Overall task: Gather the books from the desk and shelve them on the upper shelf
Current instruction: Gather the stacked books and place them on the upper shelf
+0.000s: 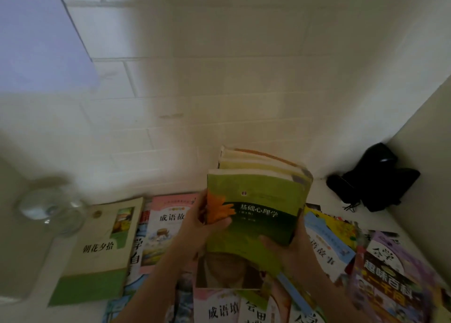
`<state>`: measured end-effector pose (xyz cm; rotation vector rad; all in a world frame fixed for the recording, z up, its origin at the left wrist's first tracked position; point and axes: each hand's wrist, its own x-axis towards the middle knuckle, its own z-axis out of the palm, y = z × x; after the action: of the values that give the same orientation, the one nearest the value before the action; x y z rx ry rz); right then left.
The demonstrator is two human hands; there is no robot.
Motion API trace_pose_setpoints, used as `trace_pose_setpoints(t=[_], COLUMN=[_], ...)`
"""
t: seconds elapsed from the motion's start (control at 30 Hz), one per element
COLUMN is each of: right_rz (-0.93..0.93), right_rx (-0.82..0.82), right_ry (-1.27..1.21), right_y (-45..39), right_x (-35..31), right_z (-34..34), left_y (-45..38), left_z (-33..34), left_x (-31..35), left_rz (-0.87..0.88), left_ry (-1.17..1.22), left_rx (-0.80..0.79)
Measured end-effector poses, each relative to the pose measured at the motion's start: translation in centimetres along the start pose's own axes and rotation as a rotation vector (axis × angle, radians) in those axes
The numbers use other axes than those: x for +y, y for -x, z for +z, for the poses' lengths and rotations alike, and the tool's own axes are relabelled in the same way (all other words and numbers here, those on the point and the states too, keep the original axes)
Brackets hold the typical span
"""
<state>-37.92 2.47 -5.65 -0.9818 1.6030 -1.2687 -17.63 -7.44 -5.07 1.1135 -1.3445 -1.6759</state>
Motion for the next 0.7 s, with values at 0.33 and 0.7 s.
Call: trace_pose_setpoints(t=[0.33,0.7], right_rz=[0.002,-0.034], right_rx=[0.164,0.203], right_ry=[0.086,0.064], right_y=[1.1,1.4], right_x=[3.0,2.2], right_z=[1.9,3.3], left_y=[0.4,-0.4], left_z=[1.9,-0.2], left_x=[-2.5,-2.2], left_rz=[0.024,0.064], left_ry=[-0.041,-0.028], left_rx=[-0.04,-0.078])
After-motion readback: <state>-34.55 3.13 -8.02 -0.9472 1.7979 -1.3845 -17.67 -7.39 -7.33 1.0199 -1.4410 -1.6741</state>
